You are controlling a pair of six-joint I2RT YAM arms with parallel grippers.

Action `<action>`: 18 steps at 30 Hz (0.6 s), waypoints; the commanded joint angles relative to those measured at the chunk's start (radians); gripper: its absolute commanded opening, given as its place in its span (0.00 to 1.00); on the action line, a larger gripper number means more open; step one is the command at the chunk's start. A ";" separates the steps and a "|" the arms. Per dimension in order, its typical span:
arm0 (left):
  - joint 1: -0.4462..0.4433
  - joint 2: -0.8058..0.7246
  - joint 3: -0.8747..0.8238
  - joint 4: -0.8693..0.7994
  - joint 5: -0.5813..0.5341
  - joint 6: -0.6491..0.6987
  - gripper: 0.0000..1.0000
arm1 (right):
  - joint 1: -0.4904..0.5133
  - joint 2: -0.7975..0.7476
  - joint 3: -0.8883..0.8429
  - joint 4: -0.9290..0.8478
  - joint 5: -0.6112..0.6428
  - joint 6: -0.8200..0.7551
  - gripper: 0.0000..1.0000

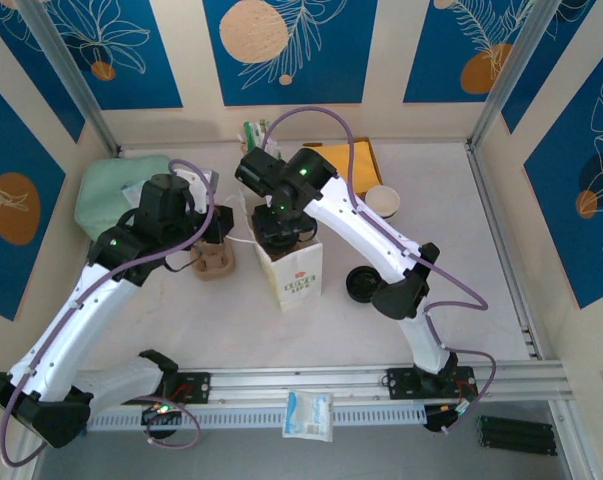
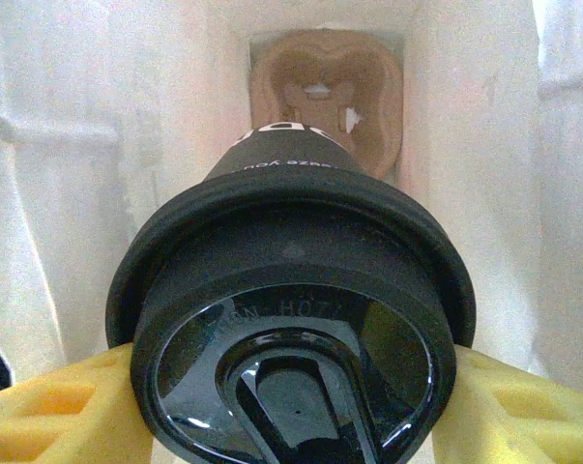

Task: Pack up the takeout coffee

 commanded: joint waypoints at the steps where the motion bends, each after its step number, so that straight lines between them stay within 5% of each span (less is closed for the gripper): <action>1: 0.008 -0.022 -0.009 0.021 0.021 -0.010 0.15 | -0.005 0.012 -0.006 -0.153 -0.020 0.011 0.60; 18: 0.008 -0.034 -0.016 0.014 0.018 -0.011 0.15 | -0.014 0.048 -0.042 -0.153 0.012 -0.024 0.60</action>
